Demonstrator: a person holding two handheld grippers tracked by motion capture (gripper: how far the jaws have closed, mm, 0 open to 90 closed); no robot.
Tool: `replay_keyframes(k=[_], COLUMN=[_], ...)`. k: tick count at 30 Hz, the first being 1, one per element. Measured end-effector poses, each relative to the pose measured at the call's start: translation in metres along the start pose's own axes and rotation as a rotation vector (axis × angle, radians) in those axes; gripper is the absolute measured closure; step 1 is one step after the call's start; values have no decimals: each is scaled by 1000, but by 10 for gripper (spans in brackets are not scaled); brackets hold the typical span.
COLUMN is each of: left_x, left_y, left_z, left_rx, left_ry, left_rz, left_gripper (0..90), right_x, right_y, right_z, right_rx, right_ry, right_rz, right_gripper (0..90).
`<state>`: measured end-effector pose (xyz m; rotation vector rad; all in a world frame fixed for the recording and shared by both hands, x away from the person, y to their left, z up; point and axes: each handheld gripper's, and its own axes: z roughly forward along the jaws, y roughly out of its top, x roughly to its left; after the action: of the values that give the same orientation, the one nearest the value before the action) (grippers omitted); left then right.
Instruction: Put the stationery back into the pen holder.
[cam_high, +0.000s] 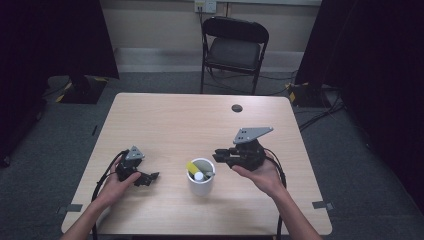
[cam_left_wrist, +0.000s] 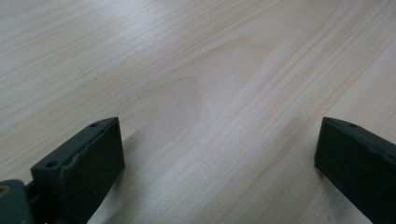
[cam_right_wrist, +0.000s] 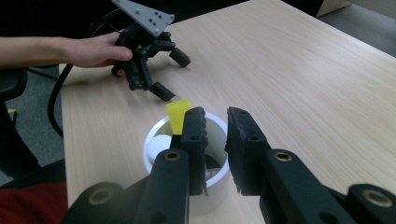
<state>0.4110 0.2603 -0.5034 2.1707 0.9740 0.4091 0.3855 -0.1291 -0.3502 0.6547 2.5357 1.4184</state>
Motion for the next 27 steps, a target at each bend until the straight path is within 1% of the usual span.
replay_keyframes(k=[2, 3, 5, 6, 8, 11, 15, 16, 20, 21, 22, 23, 24, 25, 26, 27], left_x=[0, 0, 0, 0, 0, 0, 0, 0, 0, 0, -1, -1, -1, -1, -1, -1], left_y=[0, 0, 0, 0, 0, 0, 0, 0, 0, 0, 0, 0, 0, 0, -1, -1], left_z=[0, 0, 0, 0, 0, 0, 0, 0, 0, 0, 0, 0, 0, 0, 0, 0], left_rx=[0, 0, 0, 0, 0, -1, 0, -1, 0, 0, -2, -2, -4, -4, -4, -4], left_ry=[1, 1, 0, 1, 2, 3, 3, 2, 3, 3, 5, 6, 7, 7, 6, 6], left_rz=[0, 0, 0, 1, 0, -2, -2, -2, -3, -3, -4, -4, -5, -5, -8, -8], left_gripper=[9, 9, 9, 9, 9, 10, 10, 10, 10, 10, 10, 10, 10, 10, 10, 10], right_x=[-3, -7, -8, -11, -11, -13, -14, -16, -22, -22, -24, -24, -27, -27, -30, -30], right_y=[-1, -3, -3, -5, -5, -7, -13, -16, -22, -22, -26, -26, -31, -31, -37, -37], right_z=[0, 0, 0, -2, -3, -6, -9, -12, -21, -21, -25, -25, -30, -30, -34, -34], right_rx=[-2, -6, -6, -12, -20, -25, -10, -11, -13, -13, -9, -9, -1, -1, 6, 6], right_ry=[-1, -6, -10, -20, -22, -35, -50, -68, -108, -108, -133, -133, -158, -158, -177, -177], right_rz=[6, 23, 26, 36, 43, 53, 68, 75, 99, 99, 110, 110, 123, 123, 135, 135], right_gripper=[763, 755, 751, 744, 742, 716, 680, 661, 620, 620, 588, 588, 571, 571, 535, 535])
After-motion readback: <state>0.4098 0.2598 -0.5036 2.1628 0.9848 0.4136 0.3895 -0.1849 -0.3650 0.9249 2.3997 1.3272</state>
